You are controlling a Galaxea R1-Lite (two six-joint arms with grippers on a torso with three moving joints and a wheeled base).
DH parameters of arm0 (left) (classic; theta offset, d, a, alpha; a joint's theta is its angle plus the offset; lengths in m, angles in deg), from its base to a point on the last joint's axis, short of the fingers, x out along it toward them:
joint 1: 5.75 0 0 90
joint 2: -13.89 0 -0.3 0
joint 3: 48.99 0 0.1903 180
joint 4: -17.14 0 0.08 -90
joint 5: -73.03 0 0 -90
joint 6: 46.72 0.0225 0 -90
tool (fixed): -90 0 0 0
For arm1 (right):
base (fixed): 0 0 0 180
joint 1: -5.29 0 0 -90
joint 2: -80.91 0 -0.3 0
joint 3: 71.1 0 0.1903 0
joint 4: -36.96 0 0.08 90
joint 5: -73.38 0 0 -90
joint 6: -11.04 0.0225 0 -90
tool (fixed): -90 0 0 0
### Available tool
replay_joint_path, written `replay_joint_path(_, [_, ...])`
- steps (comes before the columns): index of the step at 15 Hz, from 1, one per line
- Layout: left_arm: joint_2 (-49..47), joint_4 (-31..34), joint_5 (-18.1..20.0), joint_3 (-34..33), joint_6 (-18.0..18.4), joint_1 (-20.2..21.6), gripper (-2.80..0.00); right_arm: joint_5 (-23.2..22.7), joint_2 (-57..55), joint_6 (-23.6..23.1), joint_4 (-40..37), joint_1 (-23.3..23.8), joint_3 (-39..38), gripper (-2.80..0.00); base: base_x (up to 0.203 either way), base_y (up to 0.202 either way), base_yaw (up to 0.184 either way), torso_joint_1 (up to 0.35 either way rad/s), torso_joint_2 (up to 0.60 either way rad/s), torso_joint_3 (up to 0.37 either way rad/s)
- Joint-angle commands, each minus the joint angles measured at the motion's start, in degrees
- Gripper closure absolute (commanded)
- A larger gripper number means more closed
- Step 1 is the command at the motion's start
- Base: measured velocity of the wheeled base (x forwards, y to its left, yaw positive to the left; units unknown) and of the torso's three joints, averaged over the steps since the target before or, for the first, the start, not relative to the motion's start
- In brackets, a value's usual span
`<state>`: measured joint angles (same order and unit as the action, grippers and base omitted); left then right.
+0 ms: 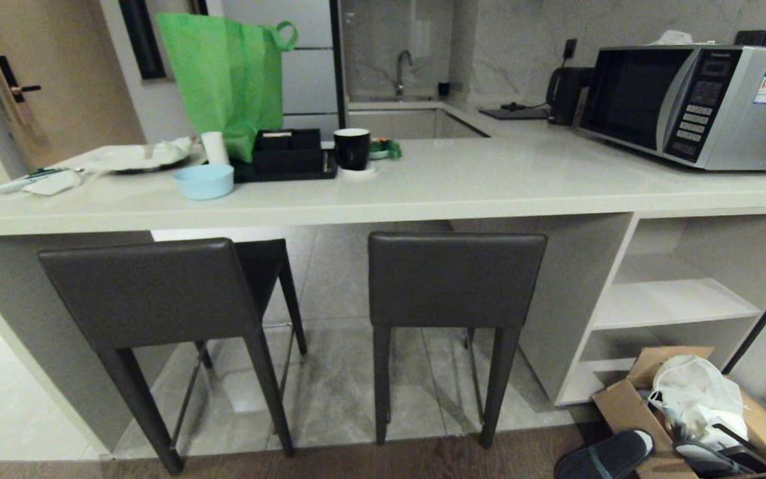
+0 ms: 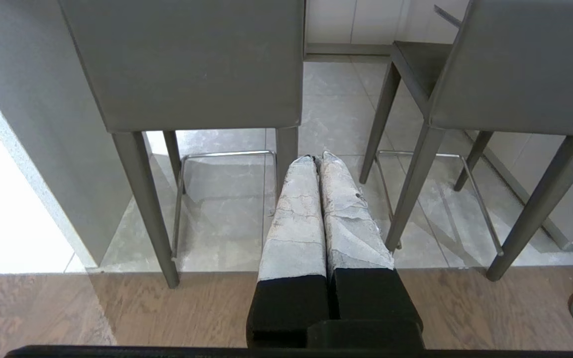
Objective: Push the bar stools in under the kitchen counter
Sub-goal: Pull the gray chair out from under the dining table
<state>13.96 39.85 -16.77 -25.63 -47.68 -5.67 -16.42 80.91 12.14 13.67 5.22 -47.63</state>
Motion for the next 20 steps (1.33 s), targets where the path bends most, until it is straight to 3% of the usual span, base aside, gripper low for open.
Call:
replay_joint_path(1, [-0.07,-0.04,-0.03,-0.18,0.00,0.01,0.00,-0.03,0.00,0.05,0.01,-0.01,-0.01,0.00,0.000,0.000,0.000,0.000,0.00,0.000])
replay_joint_path(10, [-0.07,-0.04,-0.03,-0.18,0.00,0.01,0.00,-0.02,0.00,0.04,0.01,-0.01,-0.01,0.00,0.001,0.018,0.000,0.001,0.00,0.002])
replay_joint_path(20, [-0.07,-0.04,-0.03,-0.18,0.00,0.01,0.00,-0.03,0.00,0.05,0.01,-0.01,-0.01,0.00,0.000,0.194,0.001,0.003,0.00,0.000])
